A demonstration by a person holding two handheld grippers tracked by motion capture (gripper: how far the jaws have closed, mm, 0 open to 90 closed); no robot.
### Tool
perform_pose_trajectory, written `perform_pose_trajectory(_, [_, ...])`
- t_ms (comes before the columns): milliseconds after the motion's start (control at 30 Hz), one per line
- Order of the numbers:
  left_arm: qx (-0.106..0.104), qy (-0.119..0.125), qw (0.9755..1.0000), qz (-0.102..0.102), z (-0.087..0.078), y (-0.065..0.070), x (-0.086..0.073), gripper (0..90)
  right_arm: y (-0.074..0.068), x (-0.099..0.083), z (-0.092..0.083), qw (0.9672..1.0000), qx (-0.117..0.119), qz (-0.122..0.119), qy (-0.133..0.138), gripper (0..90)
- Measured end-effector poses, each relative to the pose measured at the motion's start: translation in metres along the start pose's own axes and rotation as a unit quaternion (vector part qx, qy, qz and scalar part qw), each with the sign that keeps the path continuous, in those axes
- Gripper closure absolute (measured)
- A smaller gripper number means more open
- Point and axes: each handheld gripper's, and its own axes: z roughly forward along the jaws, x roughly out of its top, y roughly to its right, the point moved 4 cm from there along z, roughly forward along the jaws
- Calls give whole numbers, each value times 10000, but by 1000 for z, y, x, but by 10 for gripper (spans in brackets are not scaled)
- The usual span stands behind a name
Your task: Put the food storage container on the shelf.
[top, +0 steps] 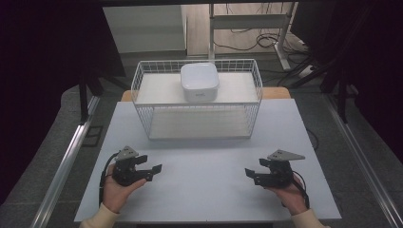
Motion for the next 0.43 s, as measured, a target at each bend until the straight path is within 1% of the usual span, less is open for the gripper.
perform_pose_trajectory(200, [-4,-67,10000,-6,2,-1,-3,257,-1,0,-1,9999,-67,-58,94,264])
perform_pose_trajectory(333, [-12,-47,10000,-7,2,-1,-3,256,0,0,-1,9998,-119,-92,120,264])
perform_pose_trajectory(433, [-34,-41,10000,-70,2,-4,-3,256,0,0,0,9996,-173,-161,131,263])
